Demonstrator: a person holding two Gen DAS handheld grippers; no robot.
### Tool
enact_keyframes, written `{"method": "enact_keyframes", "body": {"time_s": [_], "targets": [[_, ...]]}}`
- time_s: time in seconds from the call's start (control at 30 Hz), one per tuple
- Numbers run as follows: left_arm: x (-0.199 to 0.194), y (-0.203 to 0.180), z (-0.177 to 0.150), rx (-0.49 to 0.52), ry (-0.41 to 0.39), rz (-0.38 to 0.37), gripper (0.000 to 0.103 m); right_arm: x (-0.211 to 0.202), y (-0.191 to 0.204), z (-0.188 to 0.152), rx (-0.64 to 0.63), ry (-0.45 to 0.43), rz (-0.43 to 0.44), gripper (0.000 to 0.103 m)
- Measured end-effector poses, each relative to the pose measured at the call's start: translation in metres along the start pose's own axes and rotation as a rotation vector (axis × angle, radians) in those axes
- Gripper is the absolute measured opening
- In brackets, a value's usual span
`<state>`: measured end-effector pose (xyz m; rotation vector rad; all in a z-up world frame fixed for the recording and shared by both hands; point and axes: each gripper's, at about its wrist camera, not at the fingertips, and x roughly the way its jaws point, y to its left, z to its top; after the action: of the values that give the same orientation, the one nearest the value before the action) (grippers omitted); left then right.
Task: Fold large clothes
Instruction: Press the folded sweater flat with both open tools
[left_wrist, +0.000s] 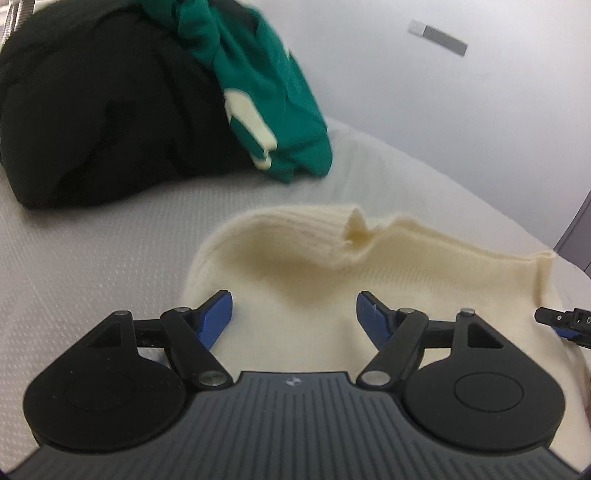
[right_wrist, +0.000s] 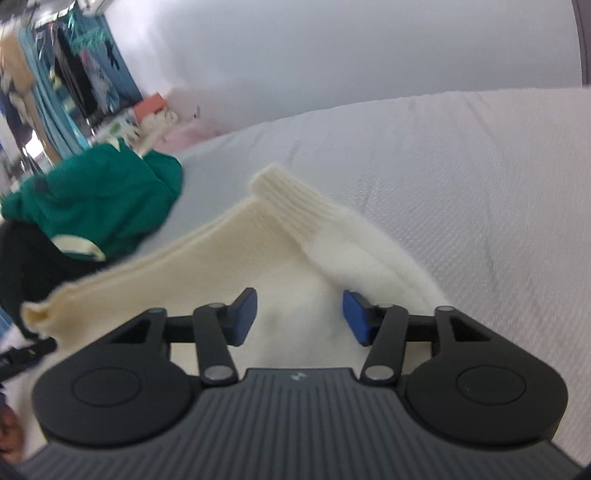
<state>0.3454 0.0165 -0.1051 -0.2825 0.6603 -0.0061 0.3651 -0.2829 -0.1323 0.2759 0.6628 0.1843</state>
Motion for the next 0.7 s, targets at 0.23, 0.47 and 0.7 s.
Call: {"method": "enact_keyframes", "body": {"time_s": [0.23,0.47,0.7], "targets": [[0.0,-0.003,-0.004,0.033,0.017,0.007,0.078,0.007,0.004,-0.008,-0.035,0.018,-0.014,0.053],[-0.041,-0.018,-0.011,0.104,-0.035,-0.004,0.078,-0.019,0.025,-0.009,-0.075,-0.017,-0.005,0.056],[-0.09,-0.029,-0.034,0.101,-0.04,-0.066,0.078,-0.065,0.046,-0.027,-0.151,-0.052,0.028,0.056]]}}
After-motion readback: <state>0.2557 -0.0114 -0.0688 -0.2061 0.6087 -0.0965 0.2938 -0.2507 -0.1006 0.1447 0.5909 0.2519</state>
